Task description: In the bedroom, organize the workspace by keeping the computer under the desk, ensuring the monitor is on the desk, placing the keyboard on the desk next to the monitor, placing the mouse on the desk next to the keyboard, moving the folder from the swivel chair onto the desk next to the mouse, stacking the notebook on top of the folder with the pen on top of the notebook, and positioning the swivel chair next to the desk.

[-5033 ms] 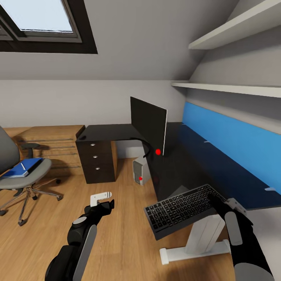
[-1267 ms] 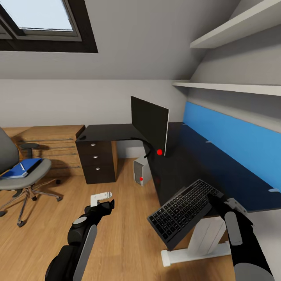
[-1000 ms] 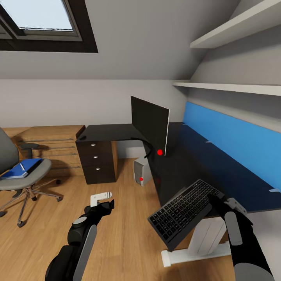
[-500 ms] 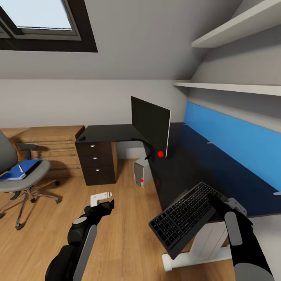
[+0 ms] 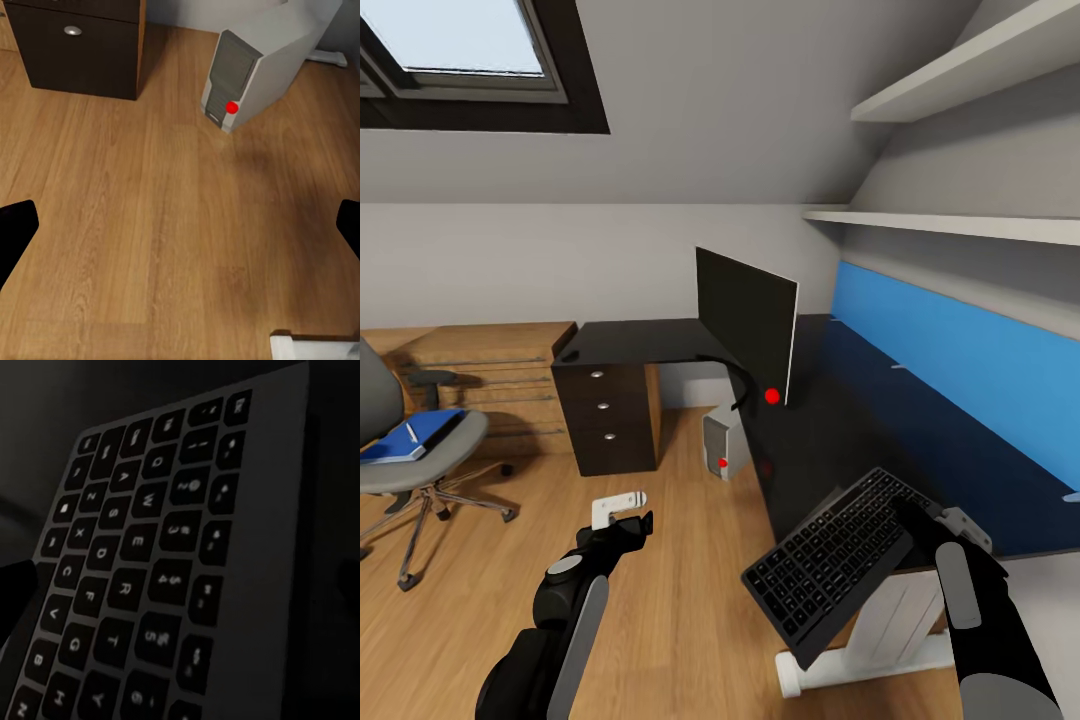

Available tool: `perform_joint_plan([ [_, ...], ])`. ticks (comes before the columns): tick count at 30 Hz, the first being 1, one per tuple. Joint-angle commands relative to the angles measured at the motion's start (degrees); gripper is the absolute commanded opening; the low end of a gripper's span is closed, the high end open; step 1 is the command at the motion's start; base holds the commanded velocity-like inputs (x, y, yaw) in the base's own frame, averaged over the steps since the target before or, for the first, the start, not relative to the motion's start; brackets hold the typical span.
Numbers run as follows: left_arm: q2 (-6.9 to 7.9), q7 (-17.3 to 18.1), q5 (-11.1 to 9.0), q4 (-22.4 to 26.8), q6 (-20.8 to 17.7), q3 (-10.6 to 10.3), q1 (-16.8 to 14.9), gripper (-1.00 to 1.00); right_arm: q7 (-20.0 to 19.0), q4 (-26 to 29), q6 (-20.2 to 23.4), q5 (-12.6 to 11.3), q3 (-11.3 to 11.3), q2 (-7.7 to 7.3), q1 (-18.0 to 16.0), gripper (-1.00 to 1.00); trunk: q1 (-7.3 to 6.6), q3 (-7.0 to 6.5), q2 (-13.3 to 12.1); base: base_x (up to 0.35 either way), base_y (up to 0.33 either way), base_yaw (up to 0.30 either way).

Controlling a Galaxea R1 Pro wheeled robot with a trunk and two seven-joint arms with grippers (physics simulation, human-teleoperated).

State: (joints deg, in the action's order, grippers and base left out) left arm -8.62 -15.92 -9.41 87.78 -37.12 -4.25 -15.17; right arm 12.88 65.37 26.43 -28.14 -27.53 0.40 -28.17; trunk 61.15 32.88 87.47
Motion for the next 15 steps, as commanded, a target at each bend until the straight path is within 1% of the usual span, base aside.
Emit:
perform_joint_plan([
  [1, 0.01, -0.5, -0.6, 0.1, -0.2, -0.1, 0.0, 1.0, 0.4, 0.1, 0.2, -0.6, -0.1, 0.04, 0.0, 1.0, 0.0, 0.06, 0.0, 0.075, 0.0, 0.0],
  [6, 0.01, -0.5, -0.6, 0.1, -0.2, -0.1, 0.0, 1.0, 0.3, 0.0, 0.2, -0.6, -0.1, 0.1, 0.0, 1.0, 0.0, 0.06, 0.0, 0.051, 0.0, 0.0],
  [15, 0.01, -0.5, -0.6, 0.1, -0.2, -0.1, 0.0, 1.0, 0.3, 0.0, 0.2, -0.7, -0.1, 0.37, 0.0, 1.0, 0.0, 0.06, 0.0, 0.005, 0.0, 0.0],
])
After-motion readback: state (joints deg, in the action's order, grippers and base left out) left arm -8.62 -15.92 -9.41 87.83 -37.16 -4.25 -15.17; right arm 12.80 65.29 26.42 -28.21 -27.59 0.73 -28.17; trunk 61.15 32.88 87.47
